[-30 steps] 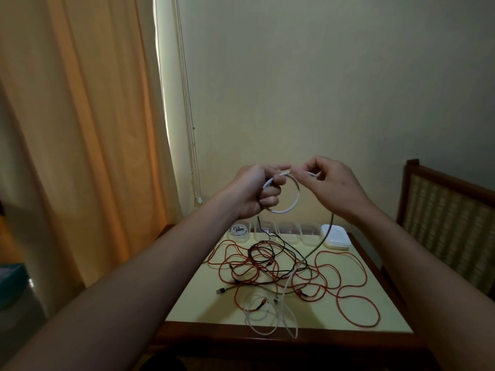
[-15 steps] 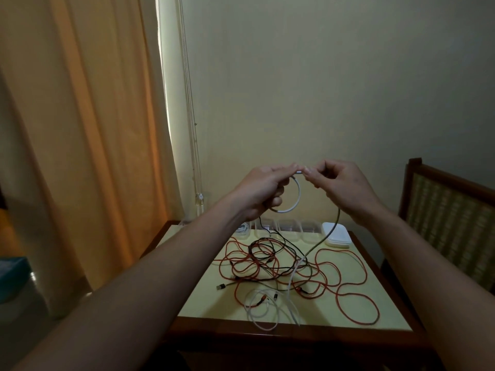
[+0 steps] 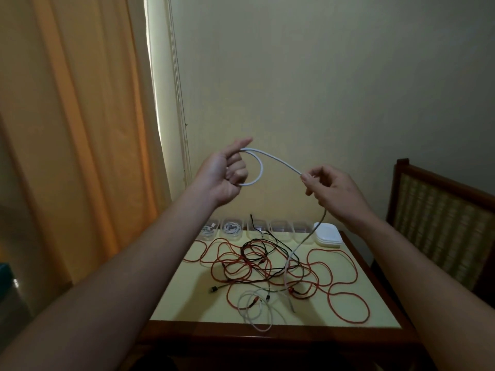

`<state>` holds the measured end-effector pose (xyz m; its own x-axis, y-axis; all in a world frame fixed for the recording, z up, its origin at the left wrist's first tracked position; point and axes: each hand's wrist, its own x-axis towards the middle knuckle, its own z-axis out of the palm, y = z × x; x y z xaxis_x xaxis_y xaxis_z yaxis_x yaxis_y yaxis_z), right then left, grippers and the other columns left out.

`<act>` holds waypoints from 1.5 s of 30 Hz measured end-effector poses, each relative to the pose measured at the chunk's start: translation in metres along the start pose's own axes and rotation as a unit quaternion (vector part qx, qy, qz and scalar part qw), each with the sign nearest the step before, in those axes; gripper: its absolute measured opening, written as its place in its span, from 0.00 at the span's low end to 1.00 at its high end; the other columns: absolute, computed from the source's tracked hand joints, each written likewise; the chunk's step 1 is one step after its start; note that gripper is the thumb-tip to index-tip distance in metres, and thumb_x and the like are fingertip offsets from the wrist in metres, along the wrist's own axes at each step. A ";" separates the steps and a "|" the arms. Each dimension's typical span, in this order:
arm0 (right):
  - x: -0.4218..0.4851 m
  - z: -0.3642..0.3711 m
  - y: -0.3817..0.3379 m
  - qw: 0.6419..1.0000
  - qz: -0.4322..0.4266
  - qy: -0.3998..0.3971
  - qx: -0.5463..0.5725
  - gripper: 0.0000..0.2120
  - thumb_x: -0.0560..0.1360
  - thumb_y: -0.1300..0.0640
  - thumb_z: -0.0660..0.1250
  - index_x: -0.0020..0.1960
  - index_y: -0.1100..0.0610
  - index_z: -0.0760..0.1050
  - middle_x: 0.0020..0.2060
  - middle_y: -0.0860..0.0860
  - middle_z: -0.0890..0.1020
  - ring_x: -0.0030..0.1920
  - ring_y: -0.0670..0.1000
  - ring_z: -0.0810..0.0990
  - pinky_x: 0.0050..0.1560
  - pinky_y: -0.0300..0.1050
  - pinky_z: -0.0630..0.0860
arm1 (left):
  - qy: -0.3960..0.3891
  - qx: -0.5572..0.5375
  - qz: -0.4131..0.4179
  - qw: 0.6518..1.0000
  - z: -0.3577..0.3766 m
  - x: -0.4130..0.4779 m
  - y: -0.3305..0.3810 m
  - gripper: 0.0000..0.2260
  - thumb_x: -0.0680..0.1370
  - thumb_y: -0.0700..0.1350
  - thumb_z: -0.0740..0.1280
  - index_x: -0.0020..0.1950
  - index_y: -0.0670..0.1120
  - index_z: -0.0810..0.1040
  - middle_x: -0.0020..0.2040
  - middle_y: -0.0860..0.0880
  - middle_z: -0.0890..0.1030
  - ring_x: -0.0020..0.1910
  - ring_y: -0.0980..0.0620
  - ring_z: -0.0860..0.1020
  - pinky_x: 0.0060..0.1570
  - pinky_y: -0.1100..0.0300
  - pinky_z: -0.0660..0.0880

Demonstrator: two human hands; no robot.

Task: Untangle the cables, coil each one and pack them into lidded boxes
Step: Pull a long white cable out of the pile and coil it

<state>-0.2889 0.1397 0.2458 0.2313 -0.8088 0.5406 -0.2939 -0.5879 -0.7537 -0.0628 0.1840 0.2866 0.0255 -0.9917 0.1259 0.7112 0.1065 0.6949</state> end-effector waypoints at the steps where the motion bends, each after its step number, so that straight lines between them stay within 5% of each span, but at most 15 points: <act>1: 0.001 -0.002 0.002 1.000 0.005 0.012 0.005 0.09 0.80 0.52 0.69 0.50 0.58 0.78 0.37 0.52 0.81 0.30 0.37 0.72 0.37 0.38 0.70 | 0.007 -0.017 0.003 1.000 -0.002 0.000 0.006 0.07 0.81 0.40 0.62 0.53 0.40 0.79 0.22 0.53 0.56 0.15 0.57 0.55 0.15 0.65 0.50; 10: 0.000 0.007 0.024 0.986 -0.009 0.010 -0.164 0.10 0.79 0.50 0.70 0.43 0.55 0.79 0.38 0.49 0.83 0.37 0.45 0.77 0.38 0.36 0.71 | 0.090 -0.120 0.031 0.988 -0.013 0.000 0.017 0.15 0.77 0.33 0.53 0.57 0.34 0.77 0.25 0.52 0.59 0.17 0.56 0.55 0.18 0.66 0.52; 14: -0.003 0.011 0.018 0.976 -0.043 0.004 -0.215 0.10 0.81 0.52 0.67 0.43 0.54 0.81 0.34 0.46 0.81 0.35 0.41 0.76 0.34 0.30 0.67 | 0.112 -0.039 0.067 0.991 -0.011 0.002 0.011 0.11 0.78 0.30 0.55 0.54 0.33 0.75 0.32 0.50 0.62 0.19 0.56 0.59 0.21 0.65 0.57; 18: -0.005 0.014 0.008 0.966 -0.094 -0.021 -0.242 0.13 0.82 0.53 0.64 0.41 0.54 0.81 0.31 0.46 0.80 0.34 0.47 0.77 0.38 0.45 0.71 | 0.090 0.043 0.089 0.991 -0.010 0.001 0.009 0.05 0.80 0.33 0.61 0.52 0.34 0.76 0.33 0.48 0.70 0.22 0.57 0.68 0.24 0.66 0.65; 23: -0.008 0.020 -0.008 0.956 -0.136 -0.046 -0.256 0.16 0.83 0.50 0.63 0.37 0.48 0.77 0.27 0.47 0.78 0.30 0.49 0.76 0.38 0.47 0.72 | 0.040 0.222 0.144 0.963 -0.006 -0.006 -0.006 0.06 0.83 0.37 0.62 0.52 0.37 0.78 0.42 0.42 0.83 0.36 0.52 0.84 0.40 0.64 0.81; 27: -0.009 0.023 -0.026 0.963 -0.155 -0.034 -0.218 0.15 0.83 0.50 0.63 0.38 0.47 0.78 0.26 0.46 0.77 0.30 0.49 0.77 0.37 0.44 0.70 | 0.006 0.386 0.138 0.912 -0.001 -0.022 -0.019 0.08 0.83 0.40 0.62 0.57 0.40 0.79 0.48 0.42 0.85 0.42 0.49 0.84 0.43 0.62 0.82; 32: -0.009 0.029 -0.040 0.974 -0.157 -0.041 -0.160 0.13 0.81 0.48 0.66 0.41 0.50 0.83 0.26 0.46 0.77 0.26 0.42 0.74 0.30 0.32 0.66 | -0.053 0.487 0.059 0.870 0.005 -0.033 -0.026 0.10 0.85 0.43 0.60 0.53 0.44 0.81 0.35 0.45 0.79 0.27 0.54 0.70 0.30 0.62 0.65; 38: -0.005 0.033 -0.046 0.983 -0.147 0.018 -0.112 0.16 0.80 0.44 0.67 0.41 0.55 0.78 0.30 0.52 0.80 0.29 0.47 0.73 0.32 0.43 0.69 | -0.025 0.289 -0.050 0.956 0.002 -0.027 -0.021 0.12 0.83 0.38 0.57 0.47 0.41 0.79 0.32 0.50 0.66 0.21 0.58 0.59 0.22 0.66 0.53; 41: -0.006 0.029 -0.043 0.983 -0.132 0.029 -0.122 0.17 0.81 0.44 0.64 0.41 0.56 0.77 0.31 0.50 0.78 0.30 0.42 0.71 0.32 0.39 0.67 | -0.042 0.218 -0.093 0.971 0.000 -0.029 -0.015 0.15 0.84 0.38 0.53 0.54 0.40 0.79 0.30 0.52 0.66 0.18 0.61 0.56 0.20 0.67 0.49; 45: -0.010 0.039 -0.044 0.983 -0.104 -0.025 -0.146 0.25 0.84 0.41 0.56 0.46 0.57 0.83 0.37 0.47 0.83 0.38 0.44 0.79 0.41 0.44 0.75 | -0.055 0.151 -0.113 0.981 0.003 -0.033 -0.014 0.14 0.83 0.37 0.51 0.44 0.40 0.75 0.26 0.52 0.64 0.16 0.60 0.56 0.20 0.67 0.47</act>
<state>-0.2424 0.1743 0.2595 0.3575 -0.6739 0.6466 -0.4883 -0.7251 -0.4856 -0.0757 0.2160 0.2754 -0.1965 -0.9805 0.0093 0.4489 -0.0815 0.8899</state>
